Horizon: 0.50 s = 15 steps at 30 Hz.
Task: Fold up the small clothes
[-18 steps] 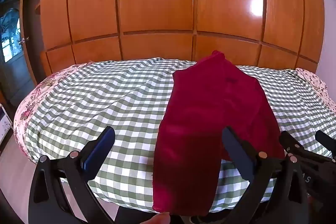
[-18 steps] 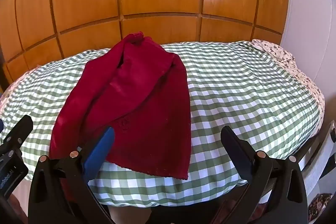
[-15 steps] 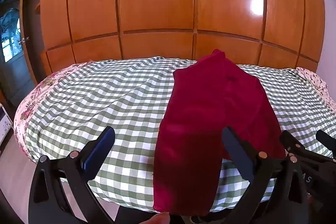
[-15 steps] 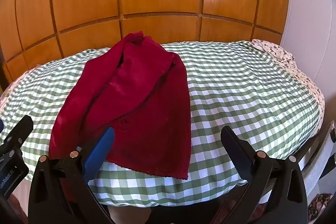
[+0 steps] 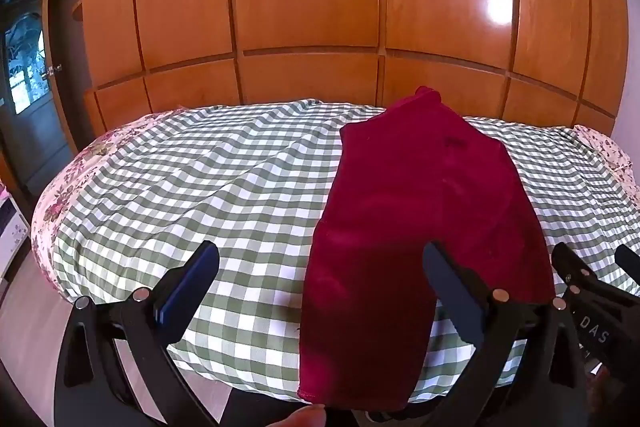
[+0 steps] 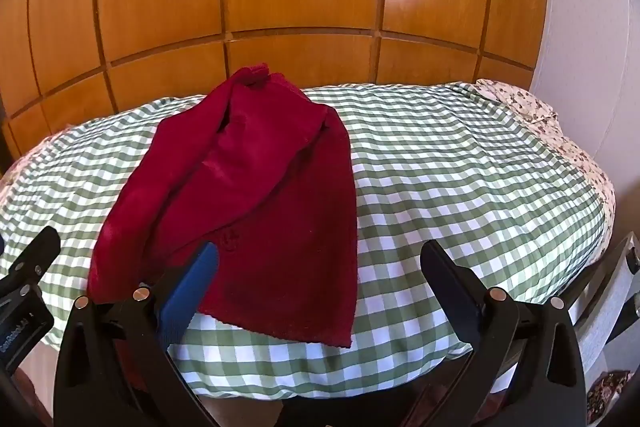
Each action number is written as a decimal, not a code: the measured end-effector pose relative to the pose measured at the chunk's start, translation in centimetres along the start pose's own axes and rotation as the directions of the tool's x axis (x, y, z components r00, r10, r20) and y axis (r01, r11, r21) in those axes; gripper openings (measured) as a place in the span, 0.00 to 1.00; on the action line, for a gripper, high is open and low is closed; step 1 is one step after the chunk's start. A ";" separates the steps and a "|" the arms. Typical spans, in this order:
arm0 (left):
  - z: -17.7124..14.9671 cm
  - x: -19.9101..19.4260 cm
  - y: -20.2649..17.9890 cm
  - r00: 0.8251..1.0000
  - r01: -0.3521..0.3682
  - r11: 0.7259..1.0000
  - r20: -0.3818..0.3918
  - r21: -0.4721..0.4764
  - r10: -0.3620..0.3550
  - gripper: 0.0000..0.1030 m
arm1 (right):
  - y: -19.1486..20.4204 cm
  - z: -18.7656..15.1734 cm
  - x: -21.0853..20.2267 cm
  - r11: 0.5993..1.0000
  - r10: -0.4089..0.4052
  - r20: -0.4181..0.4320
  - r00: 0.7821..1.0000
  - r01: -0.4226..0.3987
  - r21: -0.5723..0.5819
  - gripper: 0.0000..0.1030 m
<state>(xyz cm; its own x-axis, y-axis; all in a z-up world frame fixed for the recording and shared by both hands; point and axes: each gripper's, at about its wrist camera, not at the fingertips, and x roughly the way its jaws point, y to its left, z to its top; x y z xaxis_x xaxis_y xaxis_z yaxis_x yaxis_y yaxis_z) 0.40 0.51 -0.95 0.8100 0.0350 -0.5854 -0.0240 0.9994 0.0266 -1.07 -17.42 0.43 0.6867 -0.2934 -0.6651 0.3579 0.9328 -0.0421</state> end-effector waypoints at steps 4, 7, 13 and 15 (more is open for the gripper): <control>-0.2 0.3 0.1 1.000 0.002 1.000 -0.010 0.007 -0.002 0.98 | 0.0 -0.2 0.8 1.000 -0.001 -0.019 1.000 0.000 -0.002 0.97; -0.1 0.5 0.0 1.000 0.007 1.000 -0.021 0.012 -0.006 0.98 | 0.0 -0.3 1.1 1.000 -0.003 -0.024 1.000 0.003 -0.002 0.97; -0.2 0.4 -0.4 1.000 0.006 1.000 -0.012 0.030 -0.006 0.98 | -0.2 -0.2 1.1 1.000 -0.007 -0.020 1.000 0.007 0.000 0.97; -0.1 0.1 -0.4 1.000 0.004 1.000 0.000 0.031 -0.004 0.98 | -0.1 -0.1 0.8 1.000 -0.009 -0.009 1.000 0.009 -0.001 0.97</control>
<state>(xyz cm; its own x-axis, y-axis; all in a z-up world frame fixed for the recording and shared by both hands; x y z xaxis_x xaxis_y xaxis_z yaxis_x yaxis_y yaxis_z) 0.40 0.15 -1.07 0.8101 0.0311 -0.5855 -0.0028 0.9988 0.0492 -0.60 -17.70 -0.19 0.6779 -0.3002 -0.6710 0.3634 0.9303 -0.0491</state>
